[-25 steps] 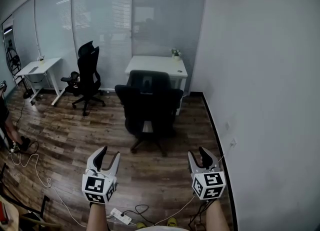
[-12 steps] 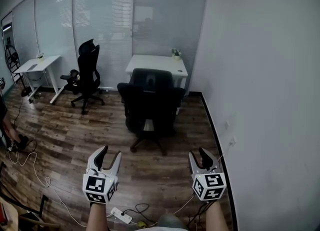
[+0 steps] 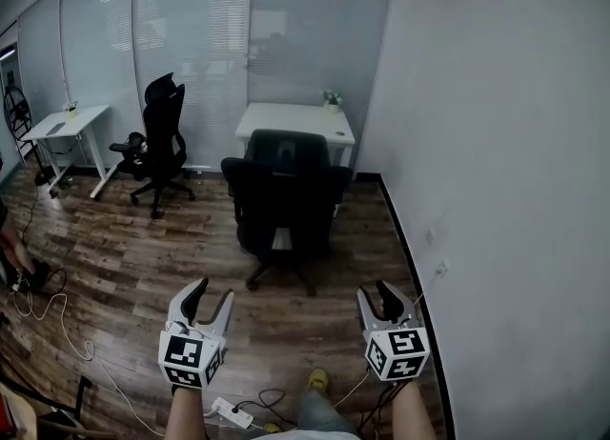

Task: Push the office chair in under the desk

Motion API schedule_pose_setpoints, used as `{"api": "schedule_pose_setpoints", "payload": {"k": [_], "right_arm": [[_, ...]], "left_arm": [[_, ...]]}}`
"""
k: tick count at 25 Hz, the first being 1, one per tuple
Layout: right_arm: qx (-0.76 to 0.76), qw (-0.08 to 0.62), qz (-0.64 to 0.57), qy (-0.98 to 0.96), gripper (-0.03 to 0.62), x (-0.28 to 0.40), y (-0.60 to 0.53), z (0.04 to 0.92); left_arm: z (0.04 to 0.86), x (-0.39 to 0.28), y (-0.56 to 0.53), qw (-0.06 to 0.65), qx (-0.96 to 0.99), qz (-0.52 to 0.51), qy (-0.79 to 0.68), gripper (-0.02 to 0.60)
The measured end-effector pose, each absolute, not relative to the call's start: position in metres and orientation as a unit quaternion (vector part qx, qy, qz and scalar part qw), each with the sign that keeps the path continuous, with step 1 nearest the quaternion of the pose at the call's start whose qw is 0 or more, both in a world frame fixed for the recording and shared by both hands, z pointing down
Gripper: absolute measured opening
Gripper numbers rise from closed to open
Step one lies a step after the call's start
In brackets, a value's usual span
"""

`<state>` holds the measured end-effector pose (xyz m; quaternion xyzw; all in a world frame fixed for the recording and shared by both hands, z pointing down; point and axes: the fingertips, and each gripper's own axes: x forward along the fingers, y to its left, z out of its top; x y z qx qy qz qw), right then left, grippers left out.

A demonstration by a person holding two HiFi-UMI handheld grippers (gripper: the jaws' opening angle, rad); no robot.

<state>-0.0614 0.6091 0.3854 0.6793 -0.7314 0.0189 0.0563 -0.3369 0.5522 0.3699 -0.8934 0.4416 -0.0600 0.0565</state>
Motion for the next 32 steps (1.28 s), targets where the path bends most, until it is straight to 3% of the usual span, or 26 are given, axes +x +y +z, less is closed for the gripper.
{"api": "schedule_pose_setpoints", "payload": {"k": [32], "right_arm": [[0.643, 0.05, 0.04, -0.763, 0.161, 0.102, 0.328, 0.405]], "left_arm": [[0.387, -0.174, 0.286, 0.045, -0.878, -0.102, 0.466, 0.195]]}}
